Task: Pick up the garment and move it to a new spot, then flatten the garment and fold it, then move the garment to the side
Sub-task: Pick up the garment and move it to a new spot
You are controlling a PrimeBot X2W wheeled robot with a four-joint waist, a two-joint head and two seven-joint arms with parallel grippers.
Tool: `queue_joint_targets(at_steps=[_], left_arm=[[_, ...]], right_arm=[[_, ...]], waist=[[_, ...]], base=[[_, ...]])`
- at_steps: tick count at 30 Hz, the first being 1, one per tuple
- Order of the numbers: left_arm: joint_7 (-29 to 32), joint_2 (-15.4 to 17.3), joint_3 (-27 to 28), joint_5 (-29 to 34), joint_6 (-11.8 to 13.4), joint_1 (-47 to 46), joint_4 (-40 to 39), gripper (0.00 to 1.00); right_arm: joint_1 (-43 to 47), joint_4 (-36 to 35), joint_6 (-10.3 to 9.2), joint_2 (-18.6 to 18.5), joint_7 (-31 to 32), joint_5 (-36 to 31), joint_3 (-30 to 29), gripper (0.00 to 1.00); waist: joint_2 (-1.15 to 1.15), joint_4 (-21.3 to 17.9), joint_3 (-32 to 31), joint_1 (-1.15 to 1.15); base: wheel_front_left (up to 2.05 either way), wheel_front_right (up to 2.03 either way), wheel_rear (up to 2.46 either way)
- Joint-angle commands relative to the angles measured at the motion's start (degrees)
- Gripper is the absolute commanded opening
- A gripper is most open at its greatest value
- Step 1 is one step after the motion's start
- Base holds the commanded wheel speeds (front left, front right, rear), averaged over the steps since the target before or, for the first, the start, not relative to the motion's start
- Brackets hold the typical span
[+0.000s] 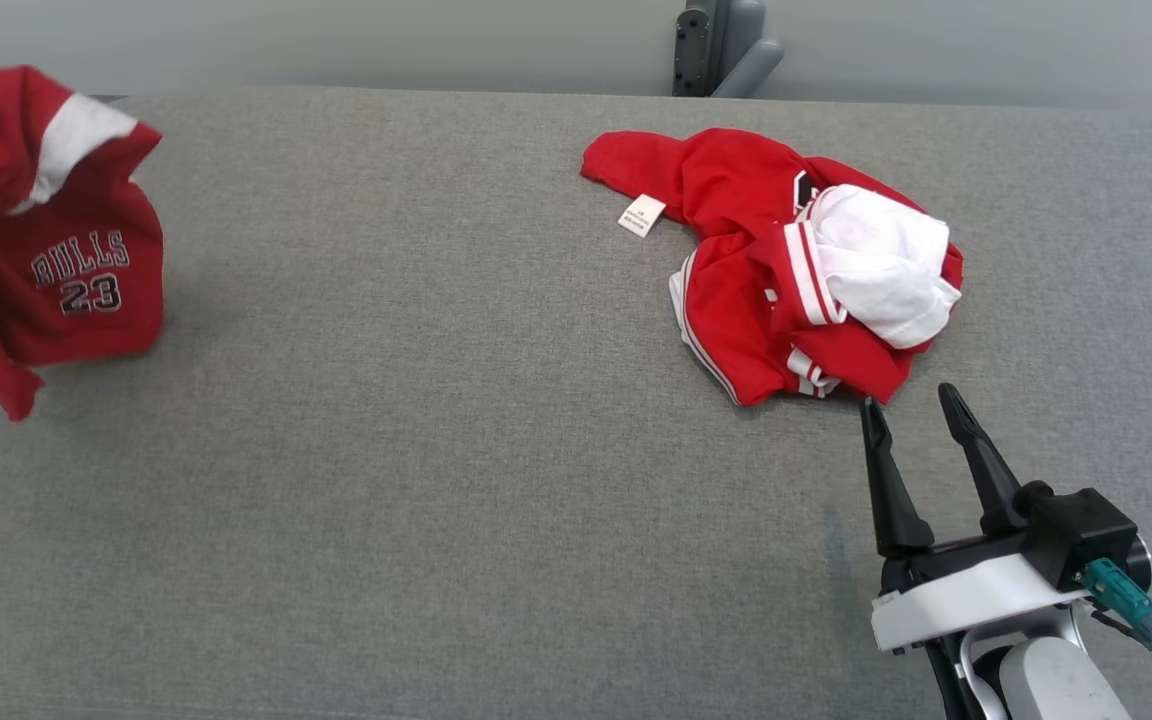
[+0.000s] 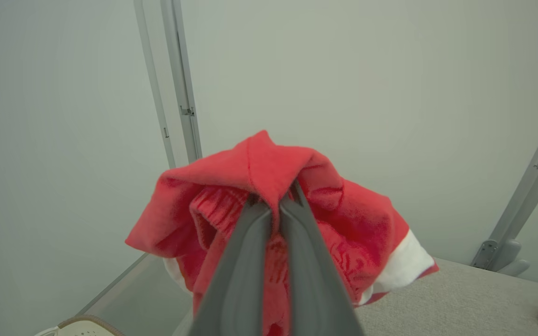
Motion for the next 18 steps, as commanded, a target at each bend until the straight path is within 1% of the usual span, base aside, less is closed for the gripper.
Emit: queue_joint_targets(at_steps=[1,2,6,8,12,13,14,15,16,18], left_arm=[[-0.42,0.86,-0.72,1.17,0.50,1.28,1.54,0.00],[-0.37,1.30,-1.54,2.09,0.77,1.90,3.17,0.00],[-0.41,-0.24,-3.20,2.89,0.72,3.41,10.00,0.00],[-0.84,-1.05,-3.58,2.66,0.13,4.07,13.47,0.00],[-3.22,-3.52,-2.65,0.53,-1.06,5.05,19.86,0.00],[-3.68,-3.91,-2.50,0.24,-1.50,5.25,21.48,0.16],[-4.17,-4.43,-2.42,-0.14,-1.90,5.44,22.72,0.46],[-4.52,-4.87,-1.98,-0.81,-2.22,5.54,24.04,0.85],[-5.42,-5.04,-1.68,-1.09,-2.65,5.44,24.88,1.00],[-7.24,-4.93,-1.03,-1.31,-3.38,5.15,25.61,1.00]], right_arm=[[-0.21,0.11,-0.08,-0.39,-0.01,0.03,0.27,1.00],[-0.30,0.16,-0.08,-0.44,-0.01,0.00,0.43,1.00],[-0.87,0.12,-0.08,-0.98,-0.01,0.15,0.97,1.00],[-1.19,0.10,-0.08,-1.43,-0.01,0.22,1.36,1.00],[-1.28,0.23,-0.08,-1.87,-0.01,0.40,2.26,1.00],[-1.22,0.36,-0.08,-1.89,-0.02,0.44,2.51,1.00],[-1.22,0.51,-0.08,-1.85,-0.01,0.51,2.82,1.00],[-1.27,0.61,-0.08,-1.82,-0.01,0.59,3.22,1.00],[-1.38,0.85,-0.08,-1.75,-0.01,0.77,3.60,1.00],[-1.71,0.96,-0.08,-1.54,-0.01,1.01,4.02,1.00]], waist=[[0.00,0.55,0.19,0.00],[0.00,0.72,0.24,0.00],[0.00,1.12,0.61,0.00],[0.00,1.14,0.94,0.00],[0.00,0.81,1.19,0.00],[0.00,0.61,1.15,0.00],[0.00,0.32,1.07,0.00],[0.00,-0.01,0.98,0.00],[0.00,-0.41,0.86,0.00],[0.00,-1.20,0.46,0.00]], base=[[0.00,0.00,0.00],[0.00,0.00,0.00],[0.00,0.00,0.00],[0.00,0.00,0.00],[0.00,0.00,0.00],[0.00,0.00,0.00],[0.00,0.00,0.00],[0.00,0.00,0.00],[0.00,0.00,0.00],[0.00,0.00,0.00]])
